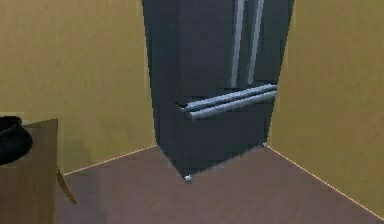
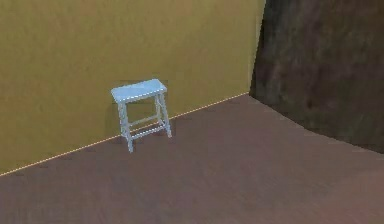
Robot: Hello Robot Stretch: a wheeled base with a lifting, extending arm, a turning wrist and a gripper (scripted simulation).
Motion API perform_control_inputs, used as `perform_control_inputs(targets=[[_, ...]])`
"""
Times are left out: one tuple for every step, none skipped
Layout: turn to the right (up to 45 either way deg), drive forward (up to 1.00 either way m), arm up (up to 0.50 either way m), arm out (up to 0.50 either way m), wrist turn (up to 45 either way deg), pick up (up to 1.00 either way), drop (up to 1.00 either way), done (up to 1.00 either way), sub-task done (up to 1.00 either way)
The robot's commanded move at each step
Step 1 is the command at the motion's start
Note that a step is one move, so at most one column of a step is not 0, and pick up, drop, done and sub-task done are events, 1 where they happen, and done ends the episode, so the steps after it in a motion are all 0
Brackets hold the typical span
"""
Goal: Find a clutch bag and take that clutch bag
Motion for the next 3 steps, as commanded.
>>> perform_control_inputs(targets=[[0.0, 0.25, 0.00, 0.00, 0.0, 0.00, 0.00, 0.00, 0.00], [-3.0, 0.00, 0.00, 0.00, 0.0, 0.00, 0.00, 0.00, 0.00], [0.0, 0.50, 0.00, 0.00, 0.0, 0.00, 0.00, 0.00, 0.00]])
